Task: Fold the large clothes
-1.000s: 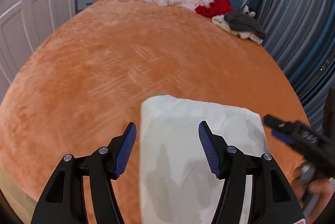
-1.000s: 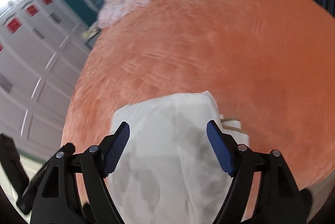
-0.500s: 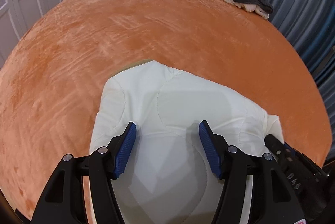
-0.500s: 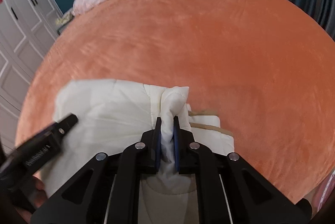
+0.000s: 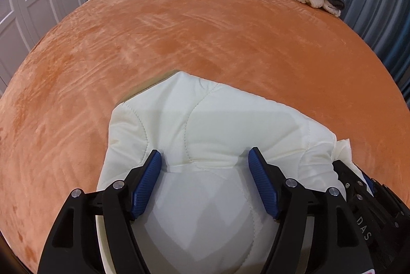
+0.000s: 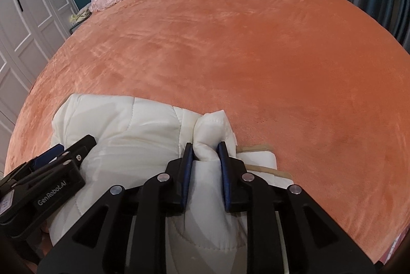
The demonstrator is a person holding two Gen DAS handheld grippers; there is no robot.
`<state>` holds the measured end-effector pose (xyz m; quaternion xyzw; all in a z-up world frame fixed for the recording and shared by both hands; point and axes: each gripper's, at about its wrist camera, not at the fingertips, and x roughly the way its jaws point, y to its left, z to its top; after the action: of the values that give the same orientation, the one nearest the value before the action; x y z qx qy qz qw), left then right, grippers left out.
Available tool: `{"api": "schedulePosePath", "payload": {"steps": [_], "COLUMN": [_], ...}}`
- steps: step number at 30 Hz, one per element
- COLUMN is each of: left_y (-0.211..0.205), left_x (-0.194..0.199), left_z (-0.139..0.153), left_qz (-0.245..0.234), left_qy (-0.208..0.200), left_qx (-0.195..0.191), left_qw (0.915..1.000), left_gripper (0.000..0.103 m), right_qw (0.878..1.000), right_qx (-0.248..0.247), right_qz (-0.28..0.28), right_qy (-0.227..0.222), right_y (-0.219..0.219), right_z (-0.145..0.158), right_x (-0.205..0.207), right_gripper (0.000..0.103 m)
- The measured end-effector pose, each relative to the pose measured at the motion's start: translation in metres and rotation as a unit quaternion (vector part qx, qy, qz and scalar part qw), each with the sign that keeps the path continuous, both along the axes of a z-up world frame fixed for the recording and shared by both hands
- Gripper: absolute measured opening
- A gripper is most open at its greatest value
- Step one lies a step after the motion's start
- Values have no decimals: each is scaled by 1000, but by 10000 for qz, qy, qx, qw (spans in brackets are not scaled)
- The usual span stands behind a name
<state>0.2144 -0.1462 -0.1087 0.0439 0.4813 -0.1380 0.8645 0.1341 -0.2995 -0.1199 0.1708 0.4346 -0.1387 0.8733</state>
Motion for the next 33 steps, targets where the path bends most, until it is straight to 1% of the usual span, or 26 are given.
{"api": "schedulePosePath", "payload": {"steps": [6,17,22,23,25,26,28,29,31,33], "left_y": [-3,-6,-4,-2,4,8,23,32,43,54], "left_x": [2,-1,-3,-5,-12,-17,-34,-44,-62,-83], "left_z": [-5,-7,-2,1,10,17,33,39,47,50], "left_qz": [45,84,88,84,48,47,58,37,21,22], "left_qy": [-76,-197,-188,-190,-177,-180,-143,-108,-59,36], "left_qx": [74,196,240,237,228,164,-94,-204,-257,-263], "left_qw": [9999,9996,9995,9995,9996,9997,9998,9997,9997,9996], "left_gripper": [69,70,70,71,71,71,71,71,71,71], "right_qw": [9999,9996,9989,9985,9978,9968,9958,9956,9952,9945], "right_qx": [77,57,236,318,442,547,681,734,831,984], "right_qz": [-12,-64,-89,-105,-118,-109,-34,27,79,184], "right_qy": [-102,-271,-391,-424,-488,-579,-617,-588,-507,-303], "right_y": [-4,-5,-9,-11,-12,-12,-11,-10,-9,-7], "right_z": [-5,-6,1,8,21,31,43,49,56,59], "right_x": [1,-1,-7,-12,-24,-35,-56,-69,-90,-107], "right_gripper": [20,20,22,22,28,28,29,29,30,28]}}
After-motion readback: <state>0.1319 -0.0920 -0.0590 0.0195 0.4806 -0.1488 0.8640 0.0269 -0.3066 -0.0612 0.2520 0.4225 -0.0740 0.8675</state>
